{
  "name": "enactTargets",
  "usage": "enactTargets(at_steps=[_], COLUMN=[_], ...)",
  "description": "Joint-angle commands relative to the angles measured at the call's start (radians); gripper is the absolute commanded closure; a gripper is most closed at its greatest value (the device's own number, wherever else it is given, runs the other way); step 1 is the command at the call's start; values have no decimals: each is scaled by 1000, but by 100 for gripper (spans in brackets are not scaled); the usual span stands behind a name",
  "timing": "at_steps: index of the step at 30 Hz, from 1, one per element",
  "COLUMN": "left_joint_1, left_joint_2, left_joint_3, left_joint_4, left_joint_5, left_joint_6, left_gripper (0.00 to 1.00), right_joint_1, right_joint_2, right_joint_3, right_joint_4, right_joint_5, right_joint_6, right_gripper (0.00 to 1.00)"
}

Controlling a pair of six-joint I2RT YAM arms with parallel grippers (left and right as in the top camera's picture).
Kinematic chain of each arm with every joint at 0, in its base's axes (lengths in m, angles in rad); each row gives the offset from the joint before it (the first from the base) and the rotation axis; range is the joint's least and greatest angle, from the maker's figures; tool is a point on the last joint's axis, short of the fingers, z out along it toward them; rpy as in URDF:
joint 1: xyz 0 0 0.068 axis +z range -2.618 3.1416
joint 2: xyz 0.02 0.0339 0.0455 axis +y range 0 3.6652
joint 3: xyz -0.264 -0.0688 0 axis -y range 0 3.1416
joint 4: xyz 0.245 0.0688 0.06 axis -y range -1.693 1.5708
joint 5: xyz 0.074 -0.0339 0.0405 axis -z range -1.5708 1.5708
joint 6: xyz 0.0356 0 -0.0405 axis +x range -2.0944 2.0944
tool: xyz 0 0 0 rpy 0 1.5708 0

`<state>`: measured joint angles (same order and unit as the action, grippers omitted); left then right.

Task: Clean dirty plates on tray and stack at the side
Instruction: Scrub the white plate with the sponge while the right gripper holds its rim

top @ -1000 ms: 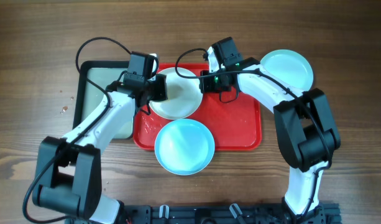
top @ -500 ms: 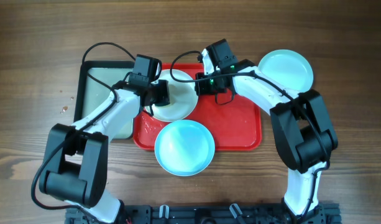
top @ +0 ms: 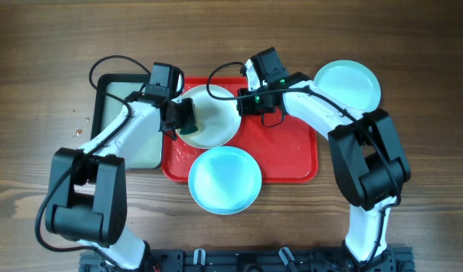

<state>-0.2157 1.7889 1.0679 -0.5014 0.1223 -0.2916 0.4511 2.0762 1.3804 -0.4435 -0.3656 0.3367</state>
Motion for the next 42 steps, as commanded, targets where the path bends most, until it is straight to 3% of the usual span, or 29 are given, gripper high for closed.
enactTargets(at_steps=[1,7,14,21,25,28,33,37,42], left_joint_1=[4,-7,-47,-71,-62,-56,-56,-56,-56], left_joint_2=[58,126,187,188,144,56,-117,-110,-53], left_joint_3=[23,23,23,23,58,100,126,125,125], left_joint_4=[7,22,65,137,124,90,-2,-55,-64], left_joint_5=[14,65,232,380,382,338,87,-8,-12], left_joint_6=[-9,-60,-66,-91,-82,-80,-79,-79,-79], left_gripper=[96,96,96,96,96,96,96,96,96], right_joint_1=[4,4,4,4,4,4,4,4,4], right_joint_2=[15,15,15,15,15,15,15,15,15], right_joint_3=[-8,-8,-8,-8,-8,-8,-8,-8,-8], right_joint_4=[5,5,5,5,5,5,5,5,5], right_joint_5=[6,6,5,5,6,6,5,5,5], right_joint_6=[7,7,7,7,7,7,7,8,8], right_gripper=[96,96,96,96,96,96,96,96,96])
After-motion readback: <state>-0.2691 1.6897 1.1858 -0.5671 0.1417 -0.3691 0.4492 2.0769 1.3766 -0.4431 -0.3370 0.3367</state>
